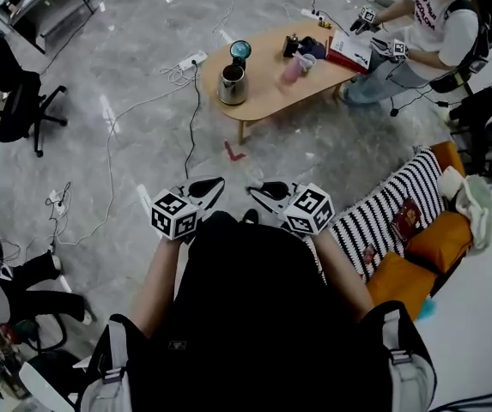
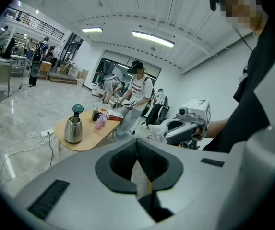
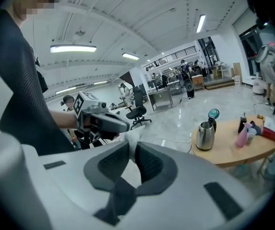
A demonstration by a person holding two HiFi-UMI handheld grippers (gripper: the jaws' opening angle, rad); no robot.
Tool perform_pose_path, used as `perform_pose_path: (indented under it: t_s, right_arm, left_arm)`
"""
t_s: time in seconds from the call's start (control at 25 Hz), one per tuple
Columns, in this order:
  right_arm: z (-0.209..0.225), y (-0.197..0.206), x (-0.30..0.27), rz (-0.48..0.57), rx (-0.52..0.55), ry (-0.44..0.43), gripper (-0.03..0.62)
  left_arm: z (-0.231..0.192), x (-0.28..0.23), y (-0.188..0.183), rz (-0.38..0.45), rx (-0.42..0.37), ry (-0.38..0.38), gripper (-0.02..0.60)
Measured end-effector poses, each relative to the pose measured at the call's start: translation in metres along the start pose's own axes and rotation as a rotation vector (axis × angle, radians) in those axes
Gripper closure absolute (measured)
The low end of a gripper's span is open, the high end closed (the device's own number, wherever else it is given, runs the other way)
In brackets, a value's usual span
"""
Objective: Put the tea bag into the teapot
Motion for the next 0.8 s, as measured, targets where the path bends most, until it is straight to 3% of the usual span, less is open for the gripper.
perform_pose_path:
  t_s: [0.8]
  right_arm:
    - [0.017,0.002,0.001,-0.034,-0.003,-0.039,0.546]
  left_arm:
    - [-0.002,-0.014,-0.007,-0.009,0.039,-0.024,0.571]
Point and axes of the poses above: the fingertips, and each gripper's own axes: x backward along the fingers, z to its right, y out of its underside, the point moved 1 cm from there along x, backward along the fingers, and after that the axes turned 11 degrees about y, right-handed, at the moved point
